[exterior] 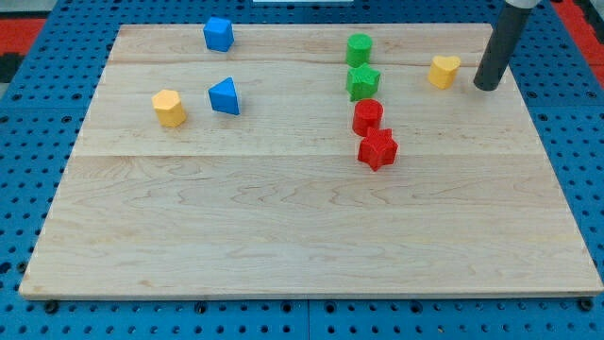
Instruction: Slide the yellow heart between the green star and the green circle
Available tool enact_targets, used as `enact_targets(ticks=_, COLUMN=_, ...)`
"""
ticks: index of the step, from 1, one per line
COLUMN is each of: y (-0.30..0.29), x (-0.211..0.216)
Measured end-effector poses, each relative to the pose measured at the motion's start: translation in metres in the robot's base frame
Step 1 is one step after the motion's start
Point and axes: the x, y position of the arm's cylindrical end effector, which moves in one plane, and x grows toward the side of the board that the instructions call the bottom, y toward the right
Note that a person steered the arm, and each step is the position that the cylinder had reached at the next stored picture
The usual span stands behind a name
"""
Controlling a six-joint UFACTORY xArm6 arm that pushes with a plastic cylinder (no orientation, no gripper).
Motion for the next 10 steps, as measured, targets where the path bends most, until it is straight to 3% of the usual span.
enact_targets(ticks=1, y=-0.008, x=-0.022)
enact_targets(ticks=3, y=-0.106, x=-0.048)
enact_targets(ticks=7, y=-0.089, x=-0.055)
enact_targets(ticks=10, y=-0.126, x=-0.055)
